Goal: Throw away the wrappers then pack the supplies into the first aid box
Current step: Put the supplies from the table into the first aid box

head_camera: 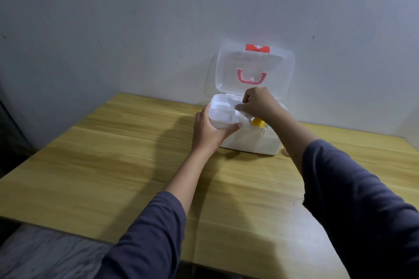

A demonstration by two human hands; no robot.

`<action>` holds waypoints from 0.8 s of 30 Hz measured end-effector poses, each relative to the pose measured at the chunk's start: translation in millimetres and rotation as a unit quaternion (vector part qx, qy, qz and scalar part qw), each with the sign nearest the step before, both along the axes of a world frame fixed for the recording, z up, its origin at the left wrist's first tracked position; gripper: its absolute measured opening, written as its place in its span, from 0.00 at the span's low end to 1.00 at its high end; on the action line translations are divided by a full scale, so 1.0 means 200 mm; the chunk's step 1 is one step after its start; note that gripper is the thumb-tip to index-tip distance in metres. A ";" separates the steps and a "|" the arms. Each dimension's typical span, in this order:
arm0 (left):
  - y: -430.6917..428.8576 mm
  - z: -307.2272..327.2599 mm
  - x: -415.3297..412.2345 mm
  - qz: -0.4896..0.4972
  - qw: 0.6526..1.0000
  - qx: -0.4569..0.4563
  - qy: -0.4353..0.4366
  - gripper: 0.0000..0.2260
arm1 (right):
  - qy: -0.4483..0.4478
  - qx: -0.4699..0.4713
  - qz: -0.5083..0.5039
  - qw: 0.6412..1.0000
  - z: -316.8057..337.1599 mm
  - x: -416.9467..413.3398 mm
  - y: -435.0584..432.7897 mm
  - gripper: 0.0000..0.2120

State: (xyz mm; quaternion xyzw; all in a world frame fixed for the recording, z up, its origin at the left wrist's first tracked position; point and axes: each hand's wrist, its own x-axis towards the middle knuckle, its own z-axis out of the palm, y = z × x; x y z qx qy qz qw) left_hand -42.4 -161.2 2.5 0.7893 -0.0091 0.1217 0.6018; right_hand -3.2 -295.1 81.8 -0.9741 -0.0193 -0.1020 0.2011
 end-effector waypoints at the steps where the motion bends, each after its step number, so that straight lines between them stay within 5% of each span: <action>1: 0.00 0.00 0.00 0.000 1.000 0.000 0.000 0.43 | -0.004 -0.002 -0.014 1.000 0.00 0.00 0.01 0.14; 7: 0.00 0.00 0.00 0.000 1.000 -0.001 0.001 0.43 | -0.025 0.034 -0.055 0.998 -0.04 0.02 0.02 0.12; 11: 0.01 0.01 0.00 -0.003 1.000 0.001 -0.001 0.42 | 0.001 0.080 0.000 0.997 -0.02 0.02 -0.01 0.20; 16: 0.01 0.00 -0.01 -0.001 1.000 0.004 -0.007 0.42 | 0.030 0.014 0.096 0.995 0.00 0.01 -0.06 0.17; 24: 0.00 0.00 0.00 -0.002 1.000 0.016 0.000 0.43 | 0.011 -0.016 0.112 0.993 -0.01 -0.02 -0.05 0.17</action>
